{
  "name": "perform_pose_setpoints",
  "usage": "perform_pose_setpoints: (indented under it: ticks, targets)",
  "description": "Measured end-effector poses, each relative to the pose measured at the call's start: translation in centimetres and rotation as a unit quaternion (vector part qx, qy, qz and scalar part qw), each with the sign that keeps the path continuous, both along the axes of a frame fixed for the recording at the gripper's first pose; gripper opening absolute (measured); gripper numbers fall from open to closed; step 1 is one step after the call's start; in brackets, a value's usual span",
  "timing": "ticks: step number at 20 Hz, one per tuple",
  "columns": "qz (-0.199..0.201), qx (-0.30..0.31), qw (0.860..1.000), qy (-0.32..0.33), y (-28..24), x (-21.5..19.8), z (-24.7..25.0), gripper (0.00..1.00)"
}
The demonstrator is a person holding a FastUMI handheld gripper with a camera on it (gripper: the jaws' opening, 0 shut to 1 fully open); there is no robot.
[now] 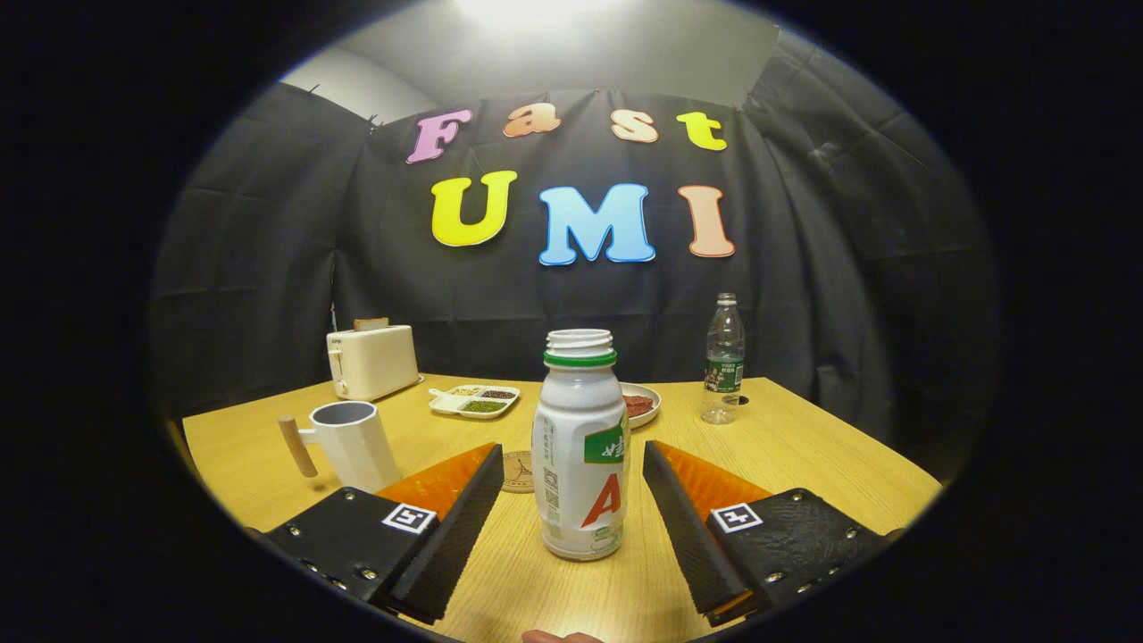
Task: Take the bottle from table, then pour the juice into the cup, finally place the bottle on the coaster
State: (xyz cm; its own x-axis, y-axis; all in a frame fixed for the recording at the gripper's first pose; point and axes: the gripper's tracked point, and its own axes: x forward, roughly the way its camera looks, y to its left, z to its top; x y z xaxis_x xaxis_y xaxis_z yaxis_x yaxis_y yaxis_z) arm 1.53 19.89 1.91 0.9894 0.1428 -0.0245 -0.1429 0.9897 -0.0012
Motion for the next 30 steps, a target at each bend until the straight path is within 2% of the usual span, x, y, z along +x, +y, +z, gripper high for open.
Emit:
perform_pose_setpoints:
  ticks: [5,15,16,18,20,23,30]
  targets:
    - [-0.001,0.014,1.000,0.005,0.8,1.8,-0.4,0.96]
    - [-0.019,-0.019,1.000,0.000,1.4,5.5,-1.0,0.97]
    - [-0.025,-0.027,0.999,0.002,1.2,5.8,-1.3,0.96]
    - [-0.023,-0.032,0.999,0.005,1.3,6.3,-1.4,0.78]
    - [-0.017,-0.040,0.999,0.009,1.4,6.3,-1.3,0.72]
    - [-0.020,-0.072,0.997,0.000,1.6,5.9,-0.6,0.72]
    - [0.001,-0.135,0.991,-0.007,3.4,5.5,1.3,0.72]
